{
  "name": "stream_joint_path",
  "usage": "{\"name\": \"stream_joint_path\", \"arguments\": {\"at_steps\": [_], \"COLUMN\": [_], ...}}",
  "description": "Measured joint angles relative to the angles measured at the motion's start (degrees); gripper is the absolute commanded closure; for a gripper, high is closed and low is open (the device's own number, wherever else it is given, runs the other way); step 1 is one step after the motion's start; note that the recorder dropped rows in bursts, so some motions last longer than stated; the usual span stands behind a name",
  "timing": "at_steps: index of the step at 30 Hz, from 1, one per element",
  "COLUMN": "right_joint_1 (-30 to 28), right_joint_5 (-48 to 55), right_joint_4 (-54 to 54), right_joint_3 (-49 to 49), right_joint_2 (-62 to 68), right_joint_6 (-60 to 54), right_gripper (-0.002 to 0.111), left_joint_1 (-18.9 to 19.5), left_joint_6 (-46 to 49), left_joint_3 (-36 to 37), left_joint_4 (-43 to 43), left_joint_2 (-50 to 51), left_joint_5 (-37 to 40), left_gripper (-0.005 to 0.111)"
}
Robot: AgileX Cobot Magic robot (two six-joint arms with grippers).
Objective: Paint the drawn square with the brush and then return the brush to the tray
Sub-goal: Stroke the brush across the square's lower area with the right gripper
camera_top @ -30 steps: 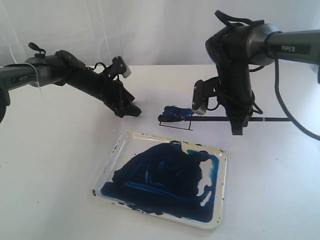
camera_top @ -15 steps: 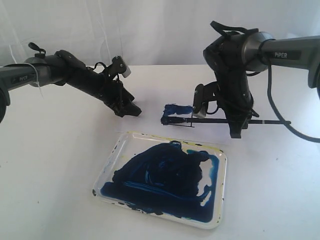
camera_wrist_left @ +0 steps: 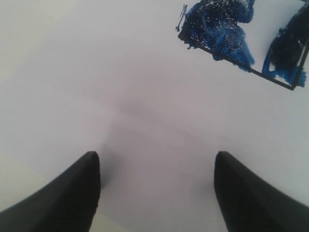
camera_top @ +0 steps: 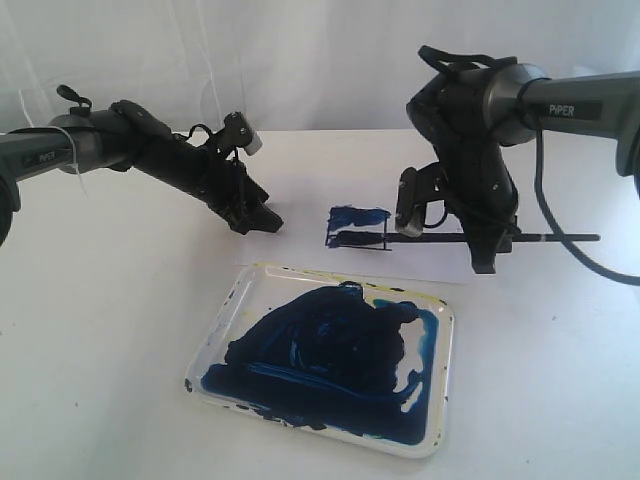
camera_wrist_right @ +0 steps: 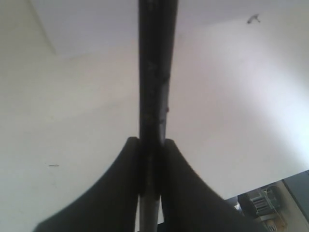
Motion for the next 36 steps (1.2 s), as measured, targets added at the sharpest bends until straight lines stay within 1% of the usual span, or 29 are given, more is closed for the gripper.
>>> {"name": "stream_joint_path", "arguments": {"at_steps": [12, 16, 24, 36], "right_joint_1": [0.0, 0.1, 1.6, 1.8], "right_joint_5": [0.5, 0.8, -3.4, -2.5], "right_joint_4": [-5.7, -4.4, -0.4, -1.3], "right_joint_3": [0.0, 0.0, 0.0, 0.0], "right_joint_2": [0.0, 0.0, 0.0, 0.0], "right_joint_6": [0.6, 0.8, 0.8, 1.8], "right_gripper": [0.108, 0.108, 0.108, 0.108], "left_joint_1": [0.0, 0.0, 0.0, 0.0], "left_joint_6": [0.0, 0.0, 0.0, 0.0], "left_joint_3": [0.0, 0.0, 0.0, 0.0], "left_joint_4": [0.0, 0.0, 0.0, 0.1], "left_joint_2": [0.0, 0.0, 0.0, 0.0], "left_joint_5": [0.0, 0.0, 0.0, 0.0], "left_gripper": [0.037, 0.037, 0.037, 0.037]}}
